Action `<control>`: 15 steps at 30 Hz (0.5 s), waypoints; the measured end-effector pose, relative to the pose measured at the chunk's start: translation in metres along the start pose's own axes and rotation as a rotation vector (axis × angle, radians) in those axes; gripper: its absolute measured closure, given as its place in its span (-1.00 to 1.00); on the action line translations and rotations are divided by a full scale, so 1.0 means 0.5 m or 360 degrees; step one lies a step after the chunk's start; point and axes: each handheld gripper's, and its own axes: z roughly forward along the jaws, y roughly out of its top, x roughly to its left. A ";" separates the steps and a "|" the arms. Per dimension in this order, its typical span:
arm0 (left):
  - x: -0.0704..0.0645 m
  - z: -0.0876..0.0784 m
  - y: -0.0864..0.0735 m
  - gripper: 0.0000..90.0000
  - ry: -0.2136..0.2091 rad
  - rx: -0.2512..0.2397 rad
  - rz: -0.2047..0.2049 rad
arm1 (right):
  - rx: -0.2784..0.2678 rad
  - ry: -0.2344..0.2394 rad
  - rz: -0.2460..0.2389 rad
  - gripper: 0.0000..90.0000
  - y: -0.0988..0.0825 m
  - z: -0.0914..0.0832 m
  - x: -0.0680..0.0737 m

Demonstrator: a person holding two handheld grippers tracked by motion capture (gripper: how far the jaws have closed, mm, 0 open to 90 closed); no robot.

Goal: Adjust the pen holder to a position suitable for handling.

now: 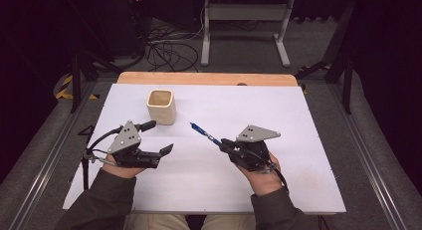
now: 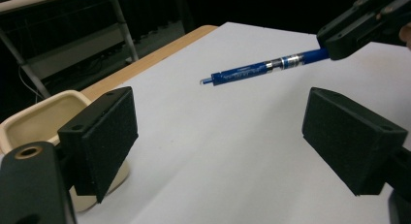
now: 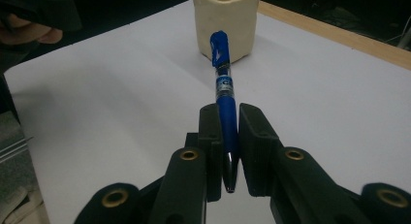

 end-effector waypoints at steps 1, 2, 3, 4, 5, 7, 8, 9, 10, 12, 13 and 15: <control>-0.002 0.003 -0.001 -0.68 0.0008 0.0006 0.0007 | 0.0000 0.0000 0.0000 0.80 0.000 0.000 0.000; -0.003 0.005 -0.002 -0.67 0.0011 0.0017 0.0023 | 0.0000 0.0010 0.0002 0.80 0.003 -0.001 -0.001; -0.004 0.008 -0.002 -0.65 0.0018 0.0024 0.0045 | 0.0009 0.0029 0.0004 0.80 0.008 -0.002 -0.002; -0.006 0.011 -0.003 -0.64 0.0019 0.0034 0.0048 | 0.0013 0.0038 0.0008 0.80 0.011 -0.002 -0.003; -0.010 0.015 -0.005 -0.63 0.0032 0.0057 0.0076 | 0.0017 0.0049 0.0012 0.80 0.014 -0.001 -0.003; -0.011 0.017 -0.006 -0.60 0.0041 0.0066 0.0094 | 0.0025 0.0071 0.0020 0.80 0.020 -0.001 -0.004; -0.013 0.020 -0.007 -0.60 0.0049 0.0072 0.0106 | 0.0025 0.0071 0.0020 0.80 0.020 -0.001 -0.004; -0.014 0.021 -0.008 -0.56 0.0055 0.0082 0.0125 | 0.0035 0.0092 0.0031 0.80 0.027 0.001 -0.005; -0.016 0.023 -0.009 -0.56 0.0055 0.0090 0.0130 | 0.0035 0.0092 0.0031 0.80 0.027 0.001 -0.005; -0.019 0.026 -0.010 -0.51 0.0076 0.0102 0.0173 | 0.0050 0.0119 0.0047 0.80 0.039 0.002 -0.006; -0.020 0.027 -0.011 -0.51 0.0078 0.0108 0.0190 | 0.0050 0.0119 0.0047 0.80 0.039 0.002 -0.006; -0.023 0.030 -0.012 -0.46 0.0094 0.0119 0.0228 | 0.0055 0.0132 0.0054 0.80 0.045 0.003 -0.006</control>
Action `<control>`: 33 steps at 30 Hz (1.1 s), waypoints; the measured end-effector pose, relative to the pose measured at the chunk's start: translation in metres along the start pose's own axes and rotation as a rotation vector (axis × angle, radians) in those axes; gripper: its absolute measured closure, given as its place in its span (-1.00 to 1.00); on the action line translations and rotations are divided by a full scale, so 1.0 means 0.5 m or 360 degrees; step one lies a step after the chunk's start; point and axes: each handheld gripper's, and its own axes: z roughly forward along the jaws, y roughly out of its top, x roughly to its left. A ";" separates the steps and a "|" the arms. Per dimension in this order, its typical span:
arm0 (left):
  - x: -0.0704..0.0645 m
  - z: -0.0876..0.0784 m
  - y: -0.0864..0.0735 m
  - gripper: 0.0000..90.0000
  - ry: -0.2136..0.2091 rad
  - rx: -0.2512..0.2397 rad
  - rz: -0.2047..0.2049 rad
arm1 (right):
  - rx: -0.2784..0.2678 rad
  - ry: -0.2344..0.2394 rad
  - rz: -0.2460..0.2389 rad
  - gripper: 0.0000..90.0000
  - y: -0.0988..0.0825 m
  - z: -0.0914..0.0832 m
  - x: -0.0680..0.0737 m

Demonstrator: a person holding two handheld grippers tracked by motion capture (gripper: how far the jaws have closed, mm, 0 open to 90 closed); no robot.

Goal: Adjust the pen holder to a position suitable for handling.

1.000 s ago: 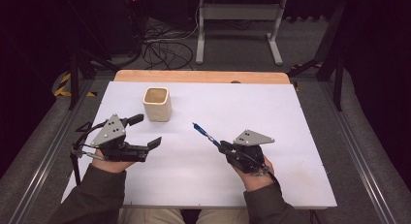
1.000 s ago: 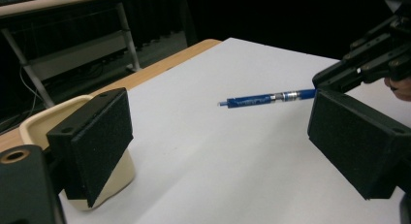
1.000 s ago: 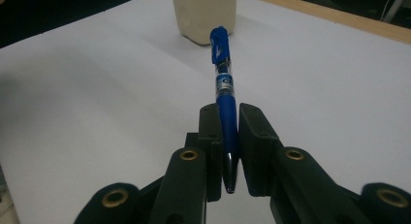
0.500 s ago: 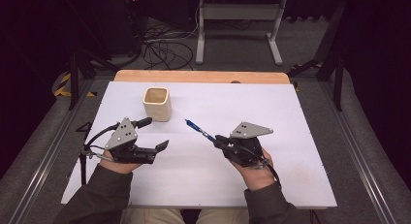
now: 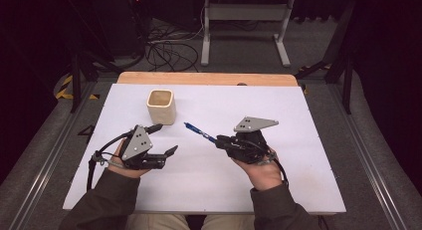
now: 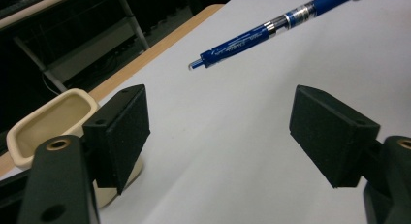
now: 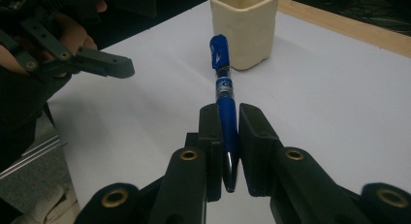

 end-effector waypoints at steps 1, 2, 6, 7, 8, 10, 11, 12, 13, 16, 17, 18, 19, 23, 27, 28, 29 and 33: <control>-0.002 0.001 0.000 -0.45 0.0011 0.0005 0.0016 | 0.0002 0.0006 0.0001 0.80 0.003 0.001 0.000; -0.003 0.002 0.000 -0.43 0.0013 0.0006 0.0036 | 0.0005 0.0012 0.0004 0.80 0.005 0.001 0.000; -0.009 0.006 -0.001 -0.37 0.0043 0.0014 0.0087 | 0.0023 0.0041 0.0000 0.80 0.014 0.007 -0.003; -0.012 0.008 -0.001 -0.36 0.0061 0.0021 0.0113 | 0.0027 0.0044 -0.0002 0.80 0.016 0.008 -0.004; -0.012 0.008 -0.001 -0.36 0.0061 0.0021 0.0113 | 0.0030 0.0047 -0.0001 0.80 0.017 0.010 -0.004; -0.013 0.010 -0.002 -0.34 0.0072 0.0025 0.0121 | 0.0034 0.0057 -0.0006 0.80 0.019 0.012 -0.006; -0.014 0.011 -0.002 -0.34 0.0081 0.0029 0.0125 | 0.0034 0.0057 -0.0006 0.80 0.019 0.012 -0.006; -0.015 0.012 -0.003 -0.31 0.0088 0.0032 0.0124 | 0.0035 0.0062 -0.0006 0.80 0.020 0.013 -0.007; -0.015 0.014 -0.004 -0.31 0.0094 0.0031 0.0129 | 0.0035 0.0062 -0.0006 0.80 0.020 0.013 -0.007; -0.016 0.017 -0.005 -0.29 0.0114 0.0038 0.0138 | 0.0045 0.0070 -0.0005 0.80 0.021 0.016 -0.011; -0.018 0.019 -0.005 -0.29 0.0114 0.0047 0.0140 | 0.0051 0.0075 -0.0007 0.80 0.021 0.017 -0.013; -0.019 0.021 -0.005 -0.29 0.0121 0.0049 0.0154 | 0.0055 0.0077 -0.0006 0.80 0.021 0.017 -0.014; -0.020 0.024 -0.006 -0.29 0.0122 0.0055 0.0171 | 0.0055 0.0080 0.0002 0.80 0.022 0.018 -0.017; -0.028 0.034 -0.009 -0.26 0.0138 0.0088 0.0228 | 0.0065 0.0082 0.0006 0.80 0.026 0.018 -0.025; -0.033 0.037 -0.008 -0.23 0.0161 0.0094 0.0275 | 0.0073 0.0088 0.0013 0.80 0.028 0.020 -0.027; -0.035 0.037 -0.007 -0.22 0.0175 0.0093 0.0289 | 0.0078 0.0094 0.0015 0.80 0.028 0.020 -0.027; -0.038 0.037 -0.006 -0.20 0.0179 0.0094 0.0294 | 0.0082 0.0102 0.0016 0.80 0.029 0.022 -0.027; -0.046 0.041 0.000 -0.17 0.0212 0.0088 0.0356 | 0.0095 0.0117 0.0015 0.80 0.029 0.025 -0.026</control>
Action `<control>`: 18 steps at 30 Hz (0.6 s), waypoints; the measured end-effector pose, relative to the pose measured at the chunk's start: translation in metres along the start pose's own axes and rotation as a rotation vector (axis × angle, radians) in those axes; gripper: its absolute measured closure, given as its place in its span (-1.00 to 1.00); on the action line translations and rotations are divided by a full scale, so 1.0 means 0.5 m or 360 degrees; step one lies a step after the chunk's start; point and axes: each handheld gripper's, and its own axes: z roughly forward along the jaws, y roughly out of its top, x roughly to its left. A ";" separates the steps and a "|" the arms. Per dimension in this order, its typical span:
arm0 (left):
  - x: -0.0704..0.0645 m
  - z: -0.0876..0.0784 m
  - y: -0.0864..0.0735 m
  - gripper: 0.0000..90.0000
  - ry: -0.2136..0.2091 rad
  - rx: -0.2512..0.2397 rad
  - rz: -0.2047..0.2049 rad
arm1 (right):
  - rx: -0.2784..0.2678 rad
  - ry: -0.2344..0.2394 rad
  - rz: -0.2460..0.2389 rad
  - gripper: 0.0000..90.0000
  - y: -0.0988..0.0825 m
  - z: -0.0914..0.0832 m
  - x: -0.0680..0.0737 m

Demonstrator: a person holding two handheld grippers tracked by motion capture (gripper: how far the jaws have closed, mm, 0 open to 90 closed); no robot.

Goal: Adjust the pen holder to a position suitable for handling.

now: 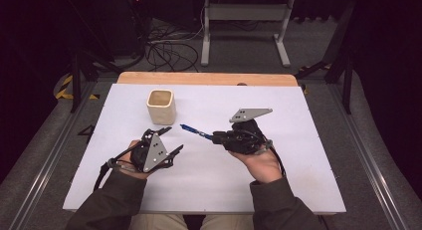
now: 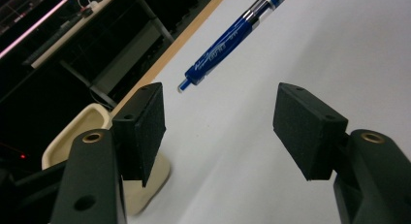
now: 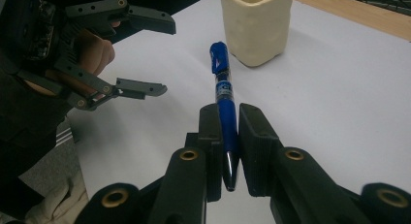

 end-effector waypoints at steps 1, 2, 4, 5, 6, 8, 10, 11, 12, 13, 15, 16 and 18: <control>-0.002 0.001 0.002 -0.16 0.0005 -0.0002 0.0014 | 0.0000 0.0002 0.0002 0.80 0.000 0.001 0.000; -0.004 0.003 0.004 -0.15 0.0011 -0.0003 0.0027 | 0.0001 0.0005 0.0003 0.80 0.000 0.001 -0.001; -0.009 0.006 0.007 -0.14 0.0024 0.0007 0.0060 | 0.0004 0.0011 0.0003 0.80 0.000 0.001 -0.001; -0.012 0.008 0.009 -0.13 0.0027 0.0007 0.0074 | 0.0009 0.0013 0.0001 0.80 0.000 0.002 -0.001; -0.015 0.010 0.011 -0.12 0.0033 0.0012 0.0090 | 0.0014 0.0015 0.0001 0.80 -0.001 0.002 0.000; -0.020 0.013 0.014 -0.09 0.0047 0.0020 0.0135 | 0.0017 0.0018 -0.0001 0.80 -0.002 0.001 0.002; -0.027 0.015 0.017 -0.05 0.0071 0.0027 0.0184 | 0.0019 0.0021 -0.0002 0.80 -0.003 0.000 0.003; -0.031 0.017 0.019 -0.02 0.0077 0.0030 0.0204 | 0.0025 0.0027 -0.0001 0.80 -0.004 0.000 0.003; -0.033 0.017 0.020 -0.02 0.0084 0.0035 0.0232 | 0.0025 0.0027 -0.0001 0.80 -0.004 0.000 0.003; -0.037 0.019 0.021 0.01 0.0092 0.0033 0.0245 | 0.0026 0.0027 -0.0001 0.80 -0.005 0.000 0.002; -0.042 0.020 0.023 0.03 0.0109 0.0044 0.0293 | 0.0028 0.0031 0.0003 0.80 -0.006 0.000 0.002; -0.044 0.020 0.024 0.04 0.0123 0.0047 0.0323 | 0.0027 0.0032 0.0003 0.80 -0.006 0.001 0.002; -0.049 0.021 0.024 0.08 0.0150 0.0060 0.0376 | 0.0032 0.0038 0.0004 0.80 -0.005 0.002 0.003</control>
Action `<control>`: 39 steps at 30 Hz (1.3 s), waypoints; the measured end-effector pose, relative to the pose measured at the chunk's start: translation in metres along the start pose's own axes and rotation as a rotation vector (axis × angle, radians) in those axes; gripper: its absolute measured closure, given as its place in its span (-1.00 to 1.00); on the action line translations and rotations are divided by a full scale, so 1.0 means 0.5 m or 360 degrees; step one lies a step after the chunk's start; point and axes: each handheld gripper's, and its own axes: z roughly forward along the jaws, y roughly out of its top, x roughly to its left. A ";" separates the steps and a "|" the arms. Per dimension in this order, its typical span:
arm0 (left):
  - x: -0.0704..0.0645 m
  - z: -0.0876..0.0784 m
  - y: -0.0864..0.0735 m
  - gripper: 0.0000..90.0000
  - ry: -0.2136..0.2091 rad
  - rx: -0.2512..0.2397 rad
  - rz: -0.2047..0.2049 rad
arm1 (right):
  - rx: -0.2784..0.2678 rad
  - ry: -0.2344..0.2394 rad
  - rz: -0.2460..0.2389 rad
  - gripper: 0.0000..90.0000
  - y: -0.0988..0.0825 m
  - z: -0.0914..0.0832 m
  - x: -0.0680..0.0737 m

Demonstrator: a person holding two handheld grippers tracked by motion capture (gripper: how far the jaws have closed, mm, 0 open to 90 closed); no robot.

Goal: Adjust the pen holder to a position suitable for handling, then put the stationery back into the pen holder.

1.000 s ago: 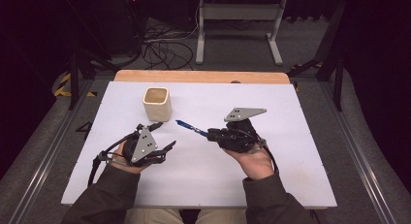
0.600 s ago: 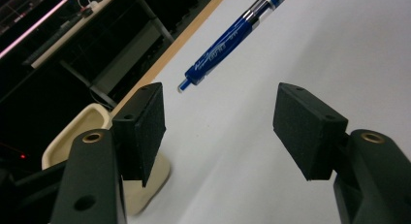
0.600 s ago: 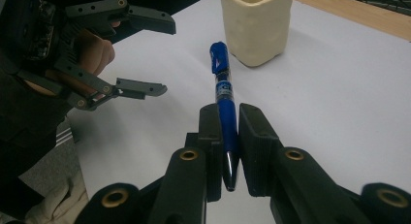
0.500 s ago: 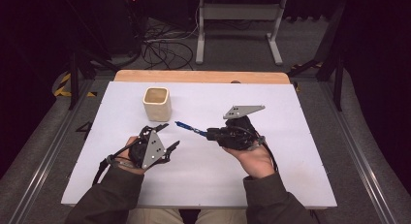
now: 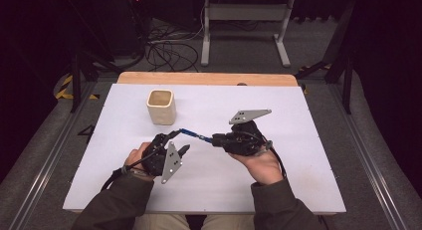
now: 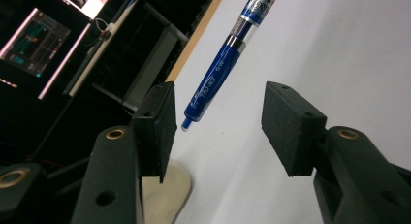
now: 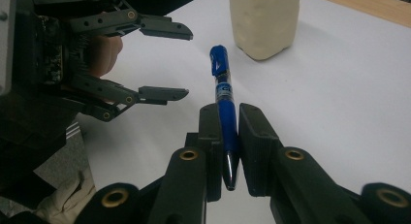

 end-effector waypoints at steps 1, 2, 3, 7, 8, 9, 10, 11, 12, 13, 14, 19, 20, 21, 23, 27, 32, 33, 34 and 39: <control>-0.004 -0.001 0.001 0.12 0.0022 0.0013 0.0010 | 0.0001 0.0007 0.0000 0.80 0.000 0.002 0.001; -0.007 0.000 0.002 0.13 0.0040 0.0007 0.0039 | 0.0002 0.0010 0.0000 0.80 0.000 0.002 0.001; -0.009 0.001 0.003 0.13 0.0042 0.0014 0.0069 | 0.0002 0.0010 0.0000 0.80 0.000 0.002 0.001; -0.019 0.003 0.007 0.22 0.0079 0.0033 0.0149 | 0.0003 0.0013 -0.0002 0.80 0.000 0.004 0.002; -0.022 0.005 0.008 0.22 0.0087 0.0041 0.0169 | 0.0003 0.0013 -0.0002 0.80 0.000 0.004 0.002; -0.024 0.007 0.010 0.23 0.0092 0.0050 0.0184 | 0.0003 0.0013 -0.0002 0.80 0.000 0.004 0.003; -0.027 0.009 0.011 0.25 0.0091 0.0066 0.0197 | 0.0004 0.0018 -0.0005 0.80 0.000 0.004 0.004; -0.028 0.011 0.012 0.26 0.0094 0.0061 0.0215 | 0.0008 0.0018 -0.0007 0.80 -0.001 0.005 0.004; -0.030 0.013 0.013 0.26 0.0090 0.0074 0.0220 | 0.0008 0.0018 -0.0007 0.80 -0.001 0.005 0.004; -0.032 0.015 0.014 0.28 0.0087 0.0080 0.0220 | 0.0014 0.0022 -0.0009 0.80 -0.001 0.006 0.006; -0.033 0.017 0.015 0.28 0.0087 0.0081 0.0230 | 0.0014 0.0022 -0.0009 0.80 -0.001 0.006 0.006; -0.032 0.026 0.016 0.30 0.0097 0.0107 0.0242 | 0.0025 0.0031 -0.0019 0.80 -0.001 0.010 0.009; -0.031 0.028 0.016 0.30 0.0101 0.0103 0.0256 | 0.0027 0.0031 -0.0021 0.80 -0.001 0.010 0.009; -0.031 0.029 0.016 0.31 0.0103 0.0111 0.0257 | 0.0028 0.0032 -0.0022 0.80 -0.001 0.011 0.010; -0.031 0.030 0.016 0.35 0.0106 0.0119 0.0259 | 0.0031 0.0034 -0.0023 0.80 -0.001 0.011 0.010; -0.032 0.033 0.016 0.42 0.0104 0.0129 0.0264 | 0.0036 0.0039 -0.0028 0.80 -0.001 0.013 0.012; -0.031 0.037 0.018 0.51 0.0100 0.0134 0.0289 | 0.0041 0.0039 -0.0032 0.80 -0.001 0.014 0.014; -0.031 0.038 0.018 0.56 0.0096 0.0134 0.0291 | 0.0043 0.0043 -0.0035 0.80 -0.001 0.014 0.014; -0.032 0.039 0.019 0.56 0.0095 0.0126 0.0291 | 0.0043 0.0043 -0.0035 0.80 -0.001 0.014 0.014; -0.035 0.041 0.020 0.65 0.0080 0.0135 0.0280 | 0.0043 0.0041 -0.0036 0.80 -0.002 0.012 0.015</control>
